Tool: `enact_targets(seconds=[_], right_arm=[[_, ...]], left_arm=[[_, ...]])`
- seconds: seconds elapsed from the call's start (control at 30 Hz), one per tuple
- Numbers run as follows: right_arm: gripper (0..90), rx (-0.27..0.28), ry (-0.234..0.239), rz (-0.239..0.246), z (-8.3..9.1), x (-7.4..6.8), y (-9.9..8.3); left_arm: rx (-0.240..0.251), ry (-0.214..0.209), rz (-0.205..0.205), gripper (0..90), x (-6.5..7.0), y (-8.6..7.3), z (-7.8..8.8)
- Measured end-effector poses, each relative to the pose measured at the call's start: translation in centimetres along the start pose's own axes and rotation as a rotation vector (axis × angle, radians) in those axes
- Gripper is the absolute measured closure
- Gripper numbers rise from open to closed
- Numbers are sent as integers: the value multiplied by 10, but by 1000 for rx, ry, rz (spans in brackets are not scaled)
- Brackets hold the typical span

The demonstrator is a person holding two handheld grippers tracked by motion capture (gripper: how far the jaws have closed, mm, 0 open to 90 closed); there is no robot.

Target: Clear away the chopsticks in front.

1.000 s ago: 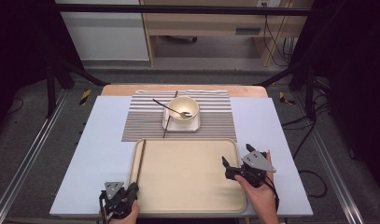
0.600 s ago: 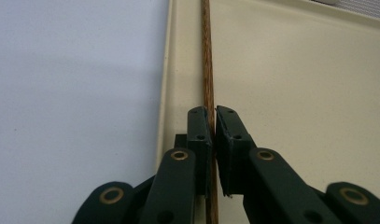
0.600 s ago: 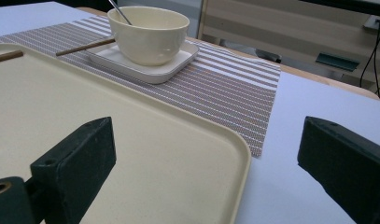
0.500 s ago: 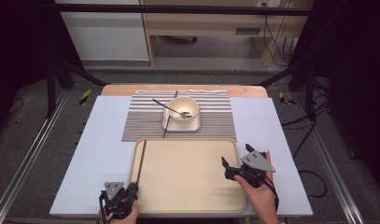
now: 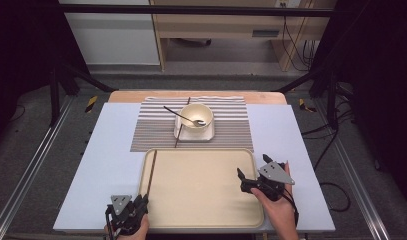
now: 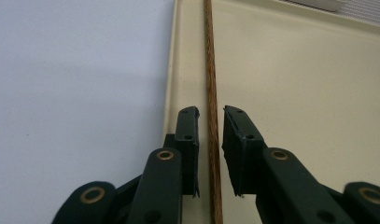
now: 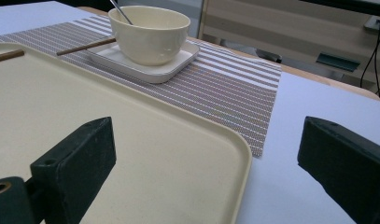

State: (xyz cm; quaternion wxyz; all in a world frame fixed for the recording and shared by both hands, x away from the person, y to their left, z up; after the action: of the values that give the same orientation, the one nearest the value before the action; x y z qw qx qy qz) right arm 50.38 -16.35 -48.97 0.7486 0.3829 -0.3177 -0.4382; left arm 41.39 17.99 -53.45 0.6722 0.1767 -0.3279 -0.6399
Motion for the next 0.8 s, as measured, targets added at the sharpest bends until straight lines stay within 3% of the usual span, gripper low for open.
enact_targets(seconds=[0.3,0.53,0.8], right_arm=[[44,-1,0,1,0,0,0],[44,-3,-1,2,0,0,0],[44,-5,-4,8,-1,-1,0]], left_arm=[[25,7,-30,693,2,9,4],[57,-16,-99,640,11,37,8],[49,-39,-167,530,21,59,5]])
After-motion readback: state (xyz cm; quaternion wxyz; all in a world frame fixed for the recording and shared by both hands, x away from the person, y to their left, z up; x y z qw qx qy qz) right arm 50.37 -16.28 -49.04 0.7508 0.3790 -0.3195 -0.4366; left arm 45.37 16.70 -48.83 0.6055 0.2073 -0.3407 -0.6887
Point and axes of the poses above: each handheld gripper's, and its own axes: z roughly backward along the jaws, y roughly out of its top, x roughly to its right, the point moved 9 cm from there along -z, roughly forward along the jaws, and after that the axes turned 12 degrees about -x, right-handed, at the moved point
